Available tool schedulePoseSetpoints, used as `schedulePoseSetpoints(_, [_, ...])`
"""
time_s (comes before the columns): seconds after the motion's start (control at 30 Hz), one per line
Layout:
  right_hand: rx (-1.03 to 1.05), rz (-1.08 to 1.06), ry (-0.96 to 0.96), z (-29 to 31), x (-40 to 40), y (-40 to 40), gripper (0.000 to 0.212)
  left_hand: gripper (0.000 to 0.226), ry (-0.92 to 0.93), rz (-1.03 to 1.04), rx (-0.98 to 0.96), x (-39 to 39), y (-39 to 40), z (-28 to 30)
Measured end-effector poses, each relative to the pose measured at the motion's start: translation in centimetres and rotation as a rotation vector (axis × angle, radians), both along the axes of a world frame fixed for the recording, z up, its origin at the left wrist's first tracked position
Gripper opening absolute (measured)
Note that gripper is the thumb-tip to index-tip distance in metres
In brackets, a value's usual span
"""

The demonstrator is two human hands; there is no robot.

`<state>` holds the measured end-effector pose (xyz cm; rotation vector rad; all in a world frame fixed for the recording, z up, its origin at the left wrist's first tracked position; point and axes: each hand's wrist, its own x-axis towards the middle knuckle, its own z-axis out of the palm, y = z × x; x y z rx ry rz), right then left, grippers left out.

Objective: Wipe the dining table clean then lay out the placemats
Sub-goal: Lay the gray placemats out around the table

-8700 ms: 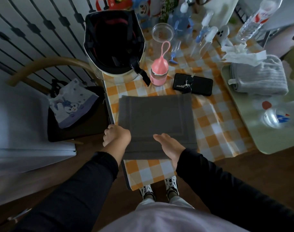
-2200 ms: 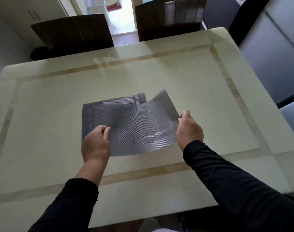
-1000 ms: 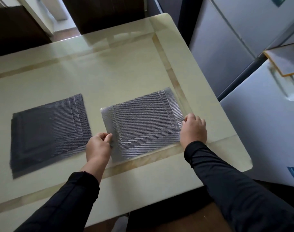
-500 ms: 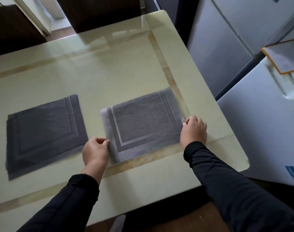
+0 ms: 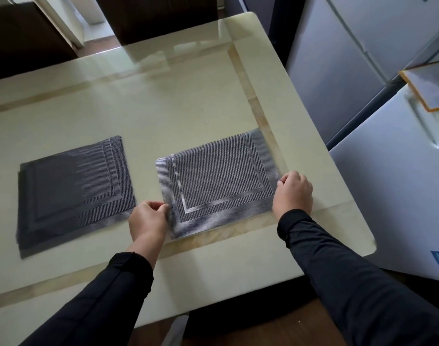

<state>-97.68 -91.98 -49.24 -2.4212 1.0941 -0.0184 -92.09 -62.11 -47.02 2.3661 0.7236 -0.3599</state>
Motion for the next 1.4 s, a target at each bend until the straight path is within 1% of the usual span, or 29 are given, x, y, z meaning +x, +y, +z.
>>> schedulePoseSetpoints(0.23, [-0.019, 0.013, 0.004, 0.0, 0.0, 0.1, 0.011, 0.008, -0.020, -0.019, 0.017, -0.5, -0.2, 0.3])
schedulePoseSetpoints(0.37, [-0.023, 0.022, 0.009, 0.0, -0.1, 0.1, 0.011, 0.009, -0.019, -0.023, 0.019, -0.5, -0.2, 0.4])
schedulePoseSetpoints(0.43, [-0.032, 0.027, 0.001, 0.1, -0.2, 0.1, 0.012, 0.012, -0.020, -0.033, 0.035, -0.6, -0.3, 0.6])
schedulePoseSetpoints(0.5, [-0.066, 0.063, -0.011, 0.2, -0.3, 0.3, 0.016, 0.022, -0.056, -0.061, 0.062, -0.9, -0.5, 0.9])
schedulePoseSetpoints(0.57, [-0.094, 0.147, -0.022, 0.5, -0.2, 0.6, 0.022, 0.030, -0.134, -0.173, 0.120, -1.5, -0.7, 0.8])
schedulePoseSetpoints(0.67, [-0.113, 0.280, -0.033, 1.2, -0.1, 1.5, 0.029, 0.037, -0.240, -0.436, 0.238, -2.7, -1.2, 0.7])
schedulePoseSetpoints(0.77, [-0.116, 0.335, -0.033, 1.5, -0.1, 2.4, 0.033, 0.046, -0.287, -0.666, 0.213, -3.3, -1.8, 0.5])
schedulePoseSetpoints(0.83, [-0.108, 0.363, -0.021, 1.6, -0.2, 2.8, 0.035, 0.050, -0.268, -0.747, 0.194, -3.4, -2.1, 0.1])
schedulePoseSetpoints(0.93, [-0.093, 0.374, 0.022, 1.6, -0.7, 3.3, 0.037, 0.058, -0.145, -0.757, 0.153, -3.8, -2.3, -0.1])
schedulePoseSetpoints(1.13, [-0.078, 0.370, 0.092, 2.1, -0.9, 3.6, 0.038, 0.075, -0.019, -0.829, 0.149, -4.0, -1.8, 0.5])
schedulePoseSetpoints(1.23, [-0.077, 0.380, 0.131, 2.7, -0.7, 4.1, 0.040, 0.072, 0.017, -0.814, 0.088, -4.2, -1.5, 1.5])
schedulePoseSetpoints(1.4, [-0.038, 0.409, 0.085, 4.6, -0.5, 6.5, 0.043, 0.054, -0.080, -0.747, 0.098, -4.7, 1.4, 3.6])
